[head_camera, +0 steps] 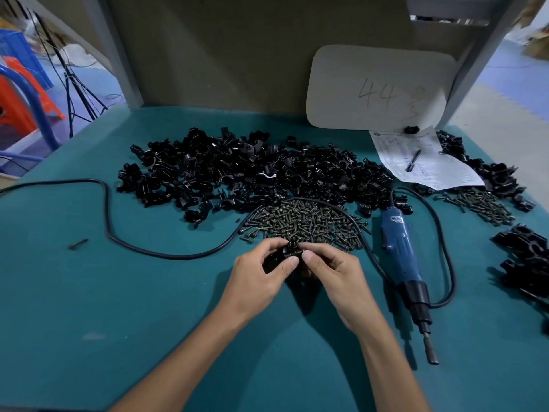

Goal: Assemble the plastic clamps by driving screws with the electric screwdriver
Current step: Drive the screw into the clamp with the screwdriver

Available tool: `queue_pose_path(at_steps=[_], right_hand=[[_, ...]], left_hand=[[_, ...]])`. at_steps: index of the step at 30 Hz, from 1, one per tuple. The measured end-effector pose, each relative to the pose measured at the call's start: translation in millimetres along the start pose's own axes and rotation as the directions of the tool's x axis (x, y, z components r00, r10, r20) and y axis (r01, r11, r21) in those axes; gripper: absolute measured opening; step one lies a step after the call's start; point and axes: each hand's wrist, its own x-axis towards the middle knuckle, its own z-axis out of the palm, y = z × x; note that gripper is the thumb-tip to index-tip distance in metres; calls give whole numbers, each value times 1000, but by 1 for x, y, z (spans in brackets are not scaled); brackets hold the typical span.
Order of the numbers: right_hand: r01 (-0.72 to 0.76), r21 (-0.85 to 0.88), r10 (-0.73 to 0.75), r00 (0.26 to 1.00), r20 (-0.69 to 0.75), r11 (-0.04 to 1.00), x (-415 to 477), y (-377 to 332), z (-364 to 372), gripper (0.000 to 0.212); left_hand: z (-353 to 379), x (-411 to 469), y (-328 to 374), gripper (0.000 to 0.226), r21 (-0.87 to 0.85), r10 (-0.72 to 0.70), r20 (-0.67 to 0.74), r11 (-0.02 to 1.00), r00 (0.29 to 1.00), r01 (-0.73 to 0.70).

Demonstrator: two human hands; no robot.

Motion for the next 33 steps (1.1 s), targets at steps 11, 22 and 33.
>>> queue_pose_path(at_steps=[11,22,33], right_hand=[[-19,65,18,1000,17,998,-2,-2,2,22],[-61,117,58,998,33,991,-3,-4,2,24],[-46,87,43,998,35,995,-4,-6,2,26]], left_hand=[[-2,1,5,29,-31,-40,36,999,999,41],[-1,0,7,37,-21,-36,10,999,999,36],[-3,0,6,33,-41,-49,21,998,999,50]])
